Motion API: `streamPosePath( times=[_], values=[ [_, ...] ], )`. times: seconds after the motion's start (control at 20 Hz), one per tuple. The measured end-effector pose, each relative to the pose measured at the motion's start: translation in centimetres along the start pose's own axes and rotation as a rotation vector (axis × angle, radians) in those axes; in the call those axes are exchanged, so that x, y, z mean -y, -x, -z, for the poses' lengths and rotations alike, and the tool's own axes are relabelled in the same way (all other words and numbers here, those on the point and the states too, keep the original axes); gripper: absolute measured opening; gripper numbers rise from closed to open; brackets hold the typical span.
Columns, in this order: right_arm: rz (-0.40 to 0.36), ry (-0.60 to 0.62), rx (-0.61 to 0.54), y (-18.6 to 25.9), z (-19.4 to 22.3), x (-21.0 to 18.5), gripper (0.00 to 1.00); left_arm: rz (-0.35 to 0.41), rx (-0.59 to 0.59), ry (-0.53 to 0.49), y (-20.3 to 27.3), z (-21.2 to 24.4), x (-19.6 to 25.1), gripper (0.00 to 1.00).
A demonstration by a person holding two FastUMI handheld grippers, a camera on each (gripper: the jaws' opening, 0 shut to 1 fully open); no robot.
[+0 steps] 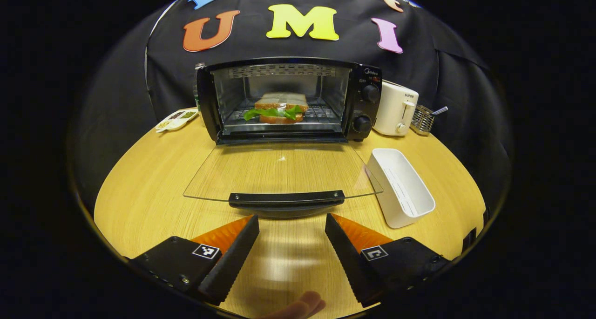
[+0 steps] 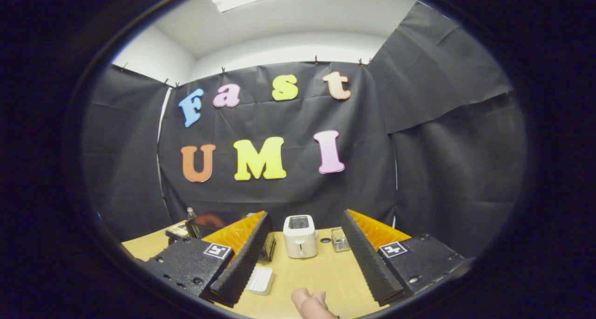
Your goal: Open the electric oven with the left hand, put the food in, and close the electric oven.
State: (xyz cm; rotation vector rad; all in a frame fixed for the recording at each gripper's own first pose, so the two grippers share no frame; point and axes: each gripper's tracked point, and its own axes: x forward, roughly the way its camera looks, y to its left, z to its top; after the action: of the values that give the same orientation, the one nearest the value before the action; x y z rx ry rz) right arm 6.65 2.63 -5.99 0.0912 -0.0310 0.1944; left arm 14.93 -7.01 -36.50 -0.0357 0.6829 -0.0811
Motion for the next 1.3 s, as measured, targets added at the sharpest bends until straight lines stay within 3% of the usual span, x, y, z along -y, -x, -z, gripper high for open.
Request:
streamPosePath(
  times=[0.05, 0.15, 0.3, 0.35, 0.5, 0.55, 0.6, 0.65, 0.7, 0.75, 0.8, 0.85, 0.9, 0.95, 1.15, 1.2, 1.3],
  values=[
    [0.005, -0.009, -0.005, 0.0, 0.5, 0.6, 0.9, -0.002, -0.01, 0.006, -0.5, 0.1, 0.1, 0.95],
    [0.014, -0.012, -0.016, -0.1, 1.1, 1.4, 0.89, 0.003, -0.037, 0.021, -1.1, 0.3, 0.2, 0.95],
    [0.027, -0.004, -0.027, -0.1, 1.0, 3.0, 0.89, -0.009, -0.07, 0.052, -1.7, 0.5, 0.0, 0.94],
    [0.028, -0.003, -0.027, 0.0, 1.0, 3.0, 1.0, -0.005, -0.078, 0.057, -1.8, 0.6, 0.1, 0.94],
    [0.041, 0.01, -0.026, 0.0, 0.9, 3.4, 1.0, -0.01, -0.079, 0.036, -1.6, 0.3, 0.1, 0.94],
    [0.046, 0.015, -0.026, 0.1, 0.9, 3.4, 0.89, -0.013, -0.071, 0.027, -1.4, 0.1, 0.1, 0.94],
    [0.049, 0.018, -0.025, 0.0, 0.8, 3.3, 1.0, -0.017, -0.065, 0.023, -1.2, -0.2, 0.0, 0.94],
    [0.05, 0.019, -0.025, 0.1, 0.9, 3.3, 0.89, -0.018, -0.057, 0.024, -0.9, -0.5, -0.1, 0.94],
    [0.049, 0.021, -0.028, 0.2, 1.0, 3.3, 1.0, -0.021, -0.019, 0.009, -0.7, -1.4, -0.2, 0.94],
    [0.049, 0.023, -0.028, 0.2, 0.9, 3.2, 1.0, -0.019, -0.03, 0.01, -0.6, -1.6, -0.2, 0.94],
    [0.049, 0.026, -0.03, 0.2, 0.9, 3.1, 0.89, -0.017, -0.021, 0.006, -0.5, -1.9, -0.1, 0.94],
    [0.051, 0.03, -0.031, 0.3, 1.0, 3.1, 0.89, -0.018, -0.025, 0.003, -0.5, -2.1, -0.2, 0.94],
    [0.051, 0.035, -0.031, 0.3, 1.0, 3.0, 1.0, -0.019, -0.027, 0.003, -0.5, -2.2, -0.2, 0.94],
    [0.05, 0.04, -0.03, 0.2, 1.0, 2.8, 0.89, -0.02, -0.029, 0.005, -0.5, -2.2, -0.2, 0.94],
    [0.052, 0.06, -0.031, 0.9, 1.9, 2.3, 0.89, -0.021, 0.007, -0.005, 0.2, -3.6, -0.2, 0.94],
    [0.056, 0.061, -0.032, 0.7, 2.0, 2.4, 1.0, -0.025, 0.019, -0.008, 0.4, -3.9, -0.2, 0.94],
    [0.06, 0.063, -0.038, 0.7, 2.3, 2.3, 1.0, -0.033, 0.034, -0.011, 0.6, -4.5, -0.2, 0.94]
  ],
)
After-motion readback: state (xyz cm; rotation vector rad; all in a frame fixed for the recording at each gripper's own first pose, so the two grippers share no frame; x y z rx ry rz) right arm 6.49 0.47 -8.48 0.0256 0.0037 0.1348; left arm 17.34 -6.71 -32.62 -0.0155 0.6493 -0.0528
